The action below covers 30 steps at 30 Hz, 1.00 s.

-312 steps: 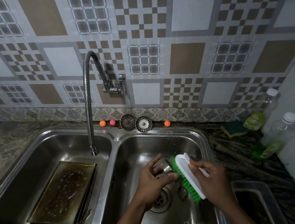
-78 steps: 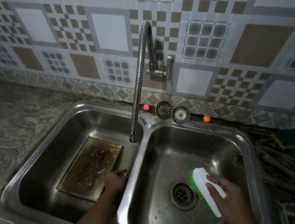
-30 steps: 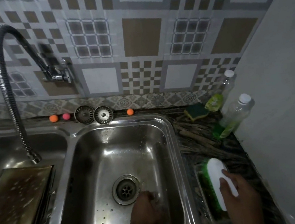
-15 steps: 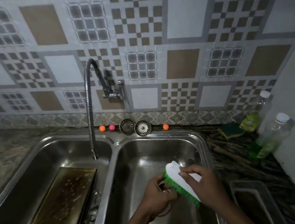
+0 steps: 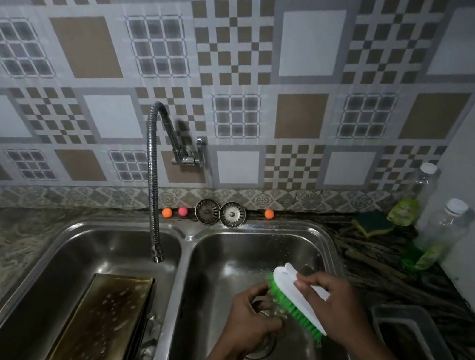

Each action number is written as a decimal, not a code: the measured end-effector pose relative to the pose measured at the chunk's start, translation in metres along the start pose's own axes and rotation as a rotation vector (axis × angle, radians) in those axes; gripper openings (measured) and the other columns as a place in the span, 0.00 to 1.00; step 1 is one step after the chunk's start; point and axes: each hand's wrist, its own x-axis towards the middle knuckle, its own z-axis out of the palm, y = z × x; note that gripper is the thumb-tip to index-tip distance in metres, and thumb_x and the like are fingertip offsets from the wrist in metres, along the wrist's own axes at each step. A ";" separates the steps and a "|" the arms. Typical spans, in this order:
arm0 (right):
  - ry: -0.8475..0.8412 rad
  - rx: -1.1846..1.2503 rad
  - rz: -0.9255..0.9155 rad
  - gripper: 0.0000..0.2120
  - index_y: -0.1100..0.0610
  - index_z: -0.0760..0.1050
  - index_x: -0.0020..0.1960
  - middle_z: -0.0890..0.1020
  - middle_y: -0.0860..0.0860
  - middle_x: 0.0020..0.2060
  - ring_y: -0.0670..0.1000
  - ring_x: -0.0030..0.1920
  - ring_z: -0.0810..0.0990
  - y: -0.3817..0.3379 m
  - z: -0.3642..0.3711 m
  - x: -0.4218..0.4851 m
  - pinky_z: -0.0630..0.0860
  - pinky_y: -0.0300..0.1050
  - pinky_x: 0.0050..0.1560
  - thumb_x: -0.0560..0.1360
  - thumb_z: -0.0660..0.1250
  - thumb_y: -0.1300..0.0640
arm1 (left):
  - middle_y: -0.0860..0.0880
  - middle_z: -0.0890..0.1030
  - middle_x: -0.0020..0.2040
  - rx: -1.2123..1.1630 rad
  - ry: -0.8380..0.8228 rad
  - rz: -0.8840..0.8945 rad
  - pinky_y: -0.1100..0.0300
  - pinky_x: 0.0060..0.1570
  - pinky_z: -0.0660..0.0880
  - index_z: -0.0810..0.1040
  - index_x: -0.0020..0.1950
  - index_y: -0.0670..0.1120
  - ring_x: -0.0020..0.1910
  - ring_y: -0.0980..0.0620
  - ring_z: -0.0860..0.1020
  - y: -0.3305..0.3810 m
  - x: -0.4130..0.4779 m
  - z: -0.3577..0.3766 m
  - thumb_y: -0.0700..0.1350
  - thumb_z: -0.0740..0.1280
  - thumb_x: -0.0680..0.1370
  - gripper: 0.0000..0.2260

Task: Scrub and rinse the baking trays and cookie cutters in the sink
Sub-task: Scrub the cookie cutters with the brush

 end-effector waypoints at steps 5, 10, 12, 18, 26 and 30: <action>0.033 0.010 0.000 0.06 0.39 0.81 0.42 0.81 0.28 0.41 0.30 0.48 0.77 -0.003 0.000 0.005 0.69 0.27 0.45 0.72 0.73 0.51 | 0.43 0.85 0.49 -0.168 0.067 -0.039 0.54 0.48 0.80 0.79 0.62 0.46 0.48 0.45 0.84 -0.001 0.000 0.001 0.26 0.71 0.67 0.27; 0.067 0.082 0.015 0.04 0.43 0.83 0.43 0.83 0.31 0.42 0.33 0.48 0.80 0.004 0.004 0.003 0.73 0.34 0.48 0.72 0.73 0.53 | 0.39 0.82 0.58 -0.489 0.065 -0.106 0.46 0.56 0.78 0.78 0.64 0.44 0.54 0.41 0.82 0.002 0.005 -0.002 0.28 0.72 0.67 0.27; 0.038 0.125 0.014 0.06 0.46 0.83 0.43 0.83 0.34 0.42 0.35 0.47 0.81 0.006 0.005 -0.002 0.74 0.34 0.48 0.72 0.74 0.57 | 0.40 0.81 0.60 -0.585 0.033 -0.130 0.47 0.57 0.78 0.76 0.65 0.46 0.55 0.43 0.81 0.007 0.005 -0.003 0.28 0.73 0.67 0.29; 0.091 0.086 0.017 0.03 0.48 0.84 0.43 0.81 0.30 0.43 0.30 0.46 0.78 0.004 0.008 -0.003 0.70 0.25 0.44 0.72 0.74 0.56 | 0.39 0.79 0.63 -0.653 0.026 -0.163 0.48 0.59 0.77 0.73 0.69 0.43 0.64 0.39 0.77 0.008 0.008 0.001 0.31 0.68 0.73 0.25; 0.134 0.052 -0.051 0.03 0.53 0.85 0.45 0.83 0.38 0.42 0.28 0.46 0.77 0.007 0.006 -0.002 0.68 0.21 0.45 0.72 0.74 0.60 | 0.40 0.81 0.61 -0.745 0.071 -0.182 0.49 0.55 0.79 0.74 0.67 0.43 0.57 0.42 0.81 0.015 0.009 0.004 0.30 0.63 0.77 0.20; 0.122 -0.037 -0.144 0.04 0.50 0.85 0.44 0.84 0.35 0.43 0.30 0.48 0.78 0.006 0.006 -0.005 0.69 0.22 0.46 0.71 0.75 0.58 | 0.39 0.82 0.59 -0.745 0.031 -0.222 0.48 0.53 0.79 0.75 0.66 0.43 0.57 0.40 0.81 0.020 0.008 0.005 0.32 0.63 0.77 0.18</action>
